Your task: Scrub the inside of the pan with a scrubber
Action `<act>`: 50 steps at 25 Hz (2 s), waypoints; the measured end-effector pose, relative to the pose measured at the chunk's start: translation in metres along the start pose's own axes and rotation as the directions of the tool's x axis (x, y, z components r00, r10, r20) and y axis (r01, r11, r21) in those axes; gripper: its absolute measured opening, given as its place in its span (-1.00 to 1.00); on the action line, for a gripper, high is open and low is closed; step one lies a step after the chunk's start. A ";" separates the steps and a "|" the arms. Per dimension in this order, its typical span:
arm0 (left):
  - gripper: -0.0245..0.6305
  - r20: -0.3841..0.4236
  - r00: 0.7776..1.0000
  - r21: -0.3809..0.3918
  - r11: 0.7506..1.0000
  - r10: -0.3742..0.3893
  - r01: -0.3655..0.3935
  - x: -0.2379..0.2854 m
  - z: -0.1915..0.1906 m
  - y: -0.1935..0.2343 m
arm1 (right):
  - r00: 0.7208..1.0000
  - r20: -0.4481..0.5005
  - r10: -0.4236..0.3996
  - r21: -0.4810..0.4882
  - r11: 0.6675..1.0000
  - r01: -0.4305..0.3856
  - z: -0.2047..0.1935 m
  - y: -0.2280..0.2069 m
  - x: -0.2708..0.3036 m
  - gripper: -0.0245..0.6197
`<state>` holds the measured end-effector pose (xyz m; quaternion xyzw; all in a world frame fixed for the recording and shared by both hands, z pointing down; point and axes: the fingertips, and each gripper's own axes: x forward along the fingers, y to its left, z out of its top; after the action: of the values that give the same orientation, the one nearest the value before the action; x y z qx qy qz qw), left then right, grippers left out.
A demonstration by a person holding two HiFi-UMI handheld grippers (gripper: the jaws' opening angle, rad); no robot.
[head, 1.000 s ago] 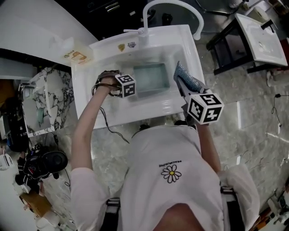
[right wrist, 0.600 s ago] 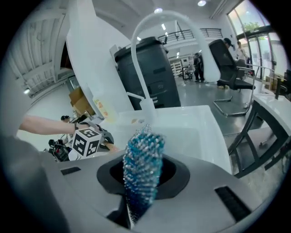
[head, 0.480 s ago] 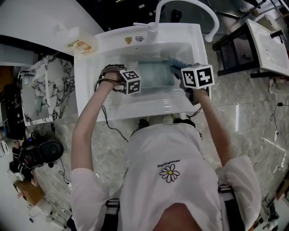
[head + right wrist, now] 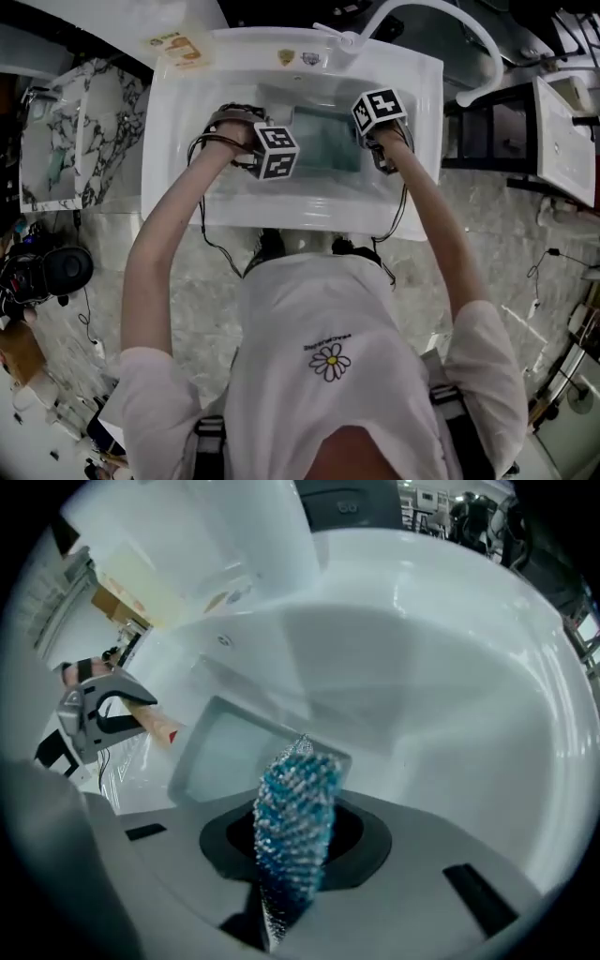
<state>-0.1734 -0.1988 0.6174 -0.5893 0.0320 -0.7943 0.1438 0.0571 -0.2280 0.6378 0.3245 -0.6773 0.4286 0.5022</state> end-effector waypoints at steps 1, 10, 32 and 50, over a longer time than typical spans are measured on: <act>-0.50 0.004 1.000 -0.002 1.000 0.001 -0.001 0.000 0.000 0.000 | 0.999 -0.030 0.011 0.026 1.000 -0.010 0.000 0.000 0.007 -0.73; -0.50 0.032 0.999 -0.004 1.000 0.029 -0.029 0.000 0.000 0.001 | 0.990 -0.136 0.040 0.262 0.965 -0.003 -0.002 -0.007 0.051 -0.74; -0.50 0.069 0.997 -0.019 0.999 0.028 -0.027 0.000 -0.001 0.000 | 0.970 0.004 0.245 0.346 0.909 -0.231 0.035 0.063 0.053 -0.74; -0.50 0.073 0.997 -0.020 0.999 0.037 -0.035 0.000 -0.002 0.001 | 0.915 0.093 0.393 0.333 0.853 -0.401 0.063 0.123 0.046 -0.74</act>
<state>-0.1749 -0.1999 0.6171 -0.6187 0.0449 -0.7692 0.1536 -0.0880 -0.2336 0.6421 0.2654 -0.6490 0.6315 0.3309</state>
